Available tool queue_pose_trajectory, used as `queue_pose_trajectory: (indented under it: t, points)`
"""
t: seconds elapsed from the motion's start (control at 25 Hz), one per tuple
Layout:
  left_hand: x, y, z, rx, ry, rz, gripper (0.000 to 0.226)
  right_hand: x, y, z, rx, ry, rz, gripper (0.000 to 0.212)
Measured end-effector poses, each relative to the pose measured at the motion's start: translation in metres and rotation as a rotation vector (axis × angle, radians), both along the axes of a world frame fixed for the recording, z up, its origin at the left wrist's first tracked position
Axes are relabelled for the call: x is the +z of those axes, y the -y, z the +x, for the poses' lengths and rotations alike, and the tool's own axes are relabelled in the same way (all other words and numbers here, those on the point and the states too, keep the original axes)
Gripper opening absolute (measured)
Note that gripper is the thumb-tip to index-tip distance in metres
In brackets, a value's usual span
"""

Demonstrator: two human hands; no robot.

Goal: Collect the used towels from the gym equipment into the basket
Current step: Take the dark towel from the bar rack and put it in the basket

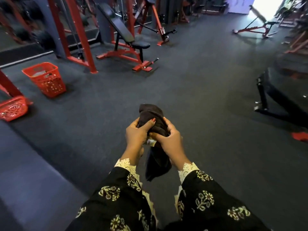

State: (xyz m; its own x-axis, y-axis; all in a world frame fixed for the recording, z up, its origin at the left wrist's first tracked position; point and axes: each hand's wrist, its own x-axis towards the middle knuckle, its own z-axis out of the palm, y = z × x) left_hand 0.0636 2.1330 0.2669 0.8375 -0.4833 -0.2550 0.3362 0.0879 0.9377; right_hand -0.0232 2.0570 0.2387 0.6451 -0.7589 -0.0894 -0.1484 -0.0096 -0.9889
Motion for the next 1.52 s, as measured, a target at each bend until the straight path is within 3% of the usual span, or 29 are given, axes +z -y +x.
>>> queue_pose_trajectory:
  t: [0.2, 0.48, 0.8, 1.2, 1.52]
  points:
    - [0.023, 0.097, 0.145, 0.043, 0.022, -0.043, 0.038, 0.023, 0.103, 0.147, 0.042, 0.035, 0.005, 0.080]
    - [-0.002, 0.217, 0.342, 0.152, 0.025, -0.053, 0.028, 0.001, 0.233, 0.353, 0.139, 0.035, -0.030, 0.080]
    - [0.026, 0.327, 0.588, 0.377, 0.036, -0.038, 0.026, 0.031, 0.363, 0.621, 0.395, 0.040, -0.098, 0.077]
    - [-0.014, 0.300, 0.887, 0.706, -0.066, -0.087, 0.036, -0.009, 0.350, 0.963, 0.705, 0.035, -0.056, 0.080]
    - [0.017, 0.241, 1.157, 0.837, -0.023, -0.035, 0.028, 0.016, 0.290, 1.245, 0.814, 0.043, 0.035, 0.072]
